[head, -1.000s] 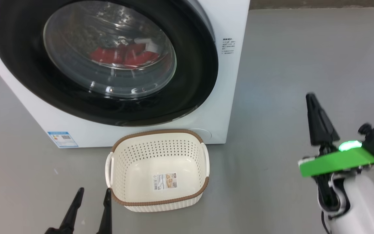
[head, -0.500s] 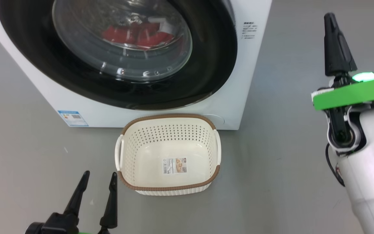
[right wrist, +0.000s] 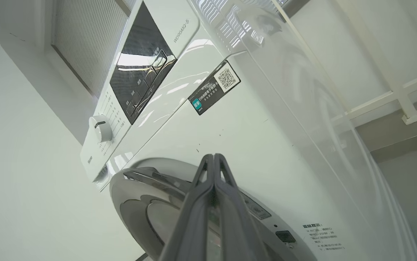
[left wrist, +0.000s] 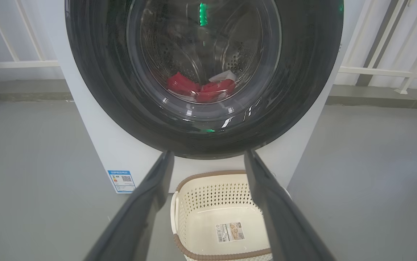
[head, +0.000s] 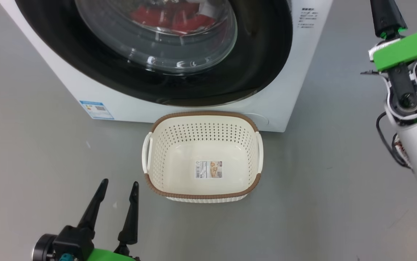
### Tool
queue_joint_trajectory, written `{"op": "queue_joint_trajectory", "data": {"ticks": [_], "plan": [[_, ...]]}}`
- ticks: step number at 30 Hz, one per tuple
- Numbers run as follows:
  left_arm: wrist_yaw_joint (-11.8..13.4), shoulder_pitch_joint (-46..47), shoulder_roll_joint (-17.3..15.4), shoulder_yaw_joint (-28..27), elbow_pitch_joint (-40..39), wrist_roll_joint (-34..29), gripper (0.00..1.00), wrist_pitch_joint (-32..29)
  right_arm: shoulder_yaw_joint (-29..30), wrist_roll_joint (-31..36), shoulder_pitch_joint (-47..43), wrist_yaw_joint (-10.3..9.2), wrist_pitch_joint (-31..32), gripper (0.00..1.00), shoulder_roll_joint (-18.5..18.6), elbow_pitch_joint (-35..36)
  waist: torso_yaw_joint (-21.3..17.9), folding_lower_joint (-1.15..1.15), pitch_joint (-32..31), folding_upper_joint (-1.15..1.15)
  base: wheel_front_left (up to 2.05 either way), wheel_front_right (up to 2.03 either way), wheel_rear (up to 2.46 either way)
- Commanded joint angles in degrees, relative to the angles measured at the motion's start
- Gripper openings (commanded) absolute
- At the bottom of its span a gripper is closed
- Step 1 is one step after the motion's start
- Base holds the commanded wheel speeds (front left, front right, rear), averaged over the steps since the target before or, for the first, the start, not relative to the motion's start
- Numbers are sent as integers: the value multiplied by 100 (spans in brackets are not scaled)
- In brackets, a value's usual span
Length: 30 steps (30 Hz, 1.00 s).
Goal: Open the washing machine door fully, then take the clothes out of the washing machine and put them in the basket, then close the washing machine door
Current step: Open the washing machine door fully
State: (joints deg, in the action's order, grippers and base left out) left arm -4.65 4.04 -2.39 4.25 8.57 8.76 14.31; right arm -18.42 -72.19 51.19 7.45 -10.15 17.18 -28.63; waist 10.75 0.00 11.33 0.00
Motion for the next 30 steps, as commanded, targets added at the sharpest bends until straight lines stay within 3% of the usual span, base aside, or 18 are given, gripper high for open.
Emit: {"op": "queue_joint_trajectory", "data": {"ticks": [1,4,16,30], "plan": [[-53,201,-49,-133,-95,67,100,69,-185,-283,272,3,309,0,109,28,111,0,150,0,0,0,0],[-63,250,-49,-102,-88,82,100,69,-277,-584,440,3,634,0,184,-54,156,0,227,0,0,0,0],[-102,488,-49,26,-70,160,100,69,-379,-1987,1308,3,2873,0,341,-797,366,0,597,0,0,0,0],[-61,790,-49,304,-86,348,100,69,-373,-2231,2121,3,4069,0,374,-1549,576,0,1094,0,0,0,0]]}}
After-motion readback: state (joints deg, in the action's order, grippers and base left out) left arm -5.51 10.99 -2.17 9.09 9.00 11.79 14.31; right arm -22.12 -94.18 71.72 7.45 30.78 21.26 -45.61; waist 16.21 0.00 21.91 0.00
